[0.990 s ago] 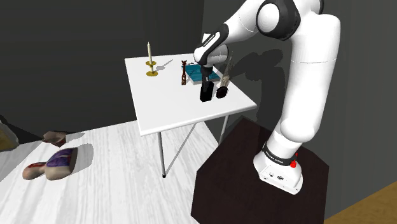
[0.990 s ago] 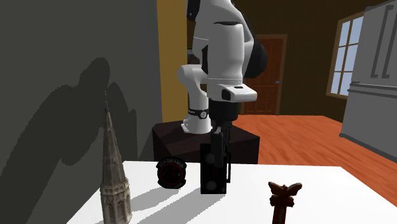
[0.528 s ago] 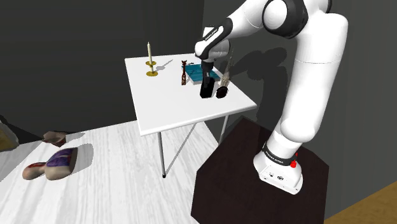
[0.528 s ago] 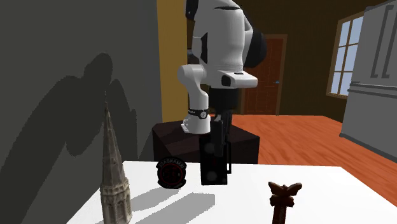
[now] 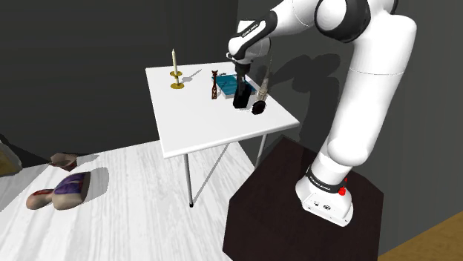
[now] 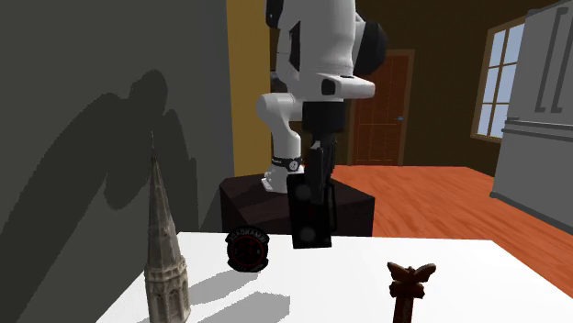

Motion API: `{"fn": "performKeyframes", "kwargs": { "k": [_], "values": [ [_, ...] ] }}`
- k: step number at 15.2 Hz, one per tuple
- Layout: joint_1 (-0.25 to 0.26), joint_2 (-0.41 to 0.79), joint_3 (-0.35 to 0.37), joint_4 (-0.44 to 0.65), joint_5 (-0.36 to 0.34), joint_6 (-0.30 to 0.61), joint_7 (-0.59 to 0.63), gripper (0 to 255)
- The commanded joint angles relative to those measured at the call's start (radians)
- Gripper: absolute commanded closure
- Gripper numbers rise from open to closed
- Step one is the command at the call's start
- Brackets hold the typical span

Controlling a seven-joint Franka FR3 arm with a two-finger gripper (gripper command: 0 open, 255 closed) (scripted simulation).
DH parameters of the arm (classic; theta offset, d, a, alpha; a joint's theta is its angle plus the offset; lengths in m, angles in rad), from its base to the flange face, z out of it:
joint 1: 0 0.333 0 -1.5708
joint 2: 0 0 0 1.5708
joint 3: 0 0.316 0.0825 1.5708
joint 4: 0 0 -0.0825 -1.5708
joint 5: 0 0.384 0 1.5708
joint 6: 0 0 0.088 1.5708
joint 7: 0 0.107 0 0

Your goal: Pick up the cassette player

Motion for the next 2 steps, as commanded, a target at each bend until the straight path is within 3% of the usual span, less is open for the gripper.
{"fn": "performKeyframes", "kwargs": {
  "k": [1,2],
  "values": [
    [0.001,-0.013,-0.002,0.004,-0.007,-0.016,0.003,255],
    [0.001,-0.013,-0.002,0.004,-0.007,-0.016,0.003,255]
  ]
}}
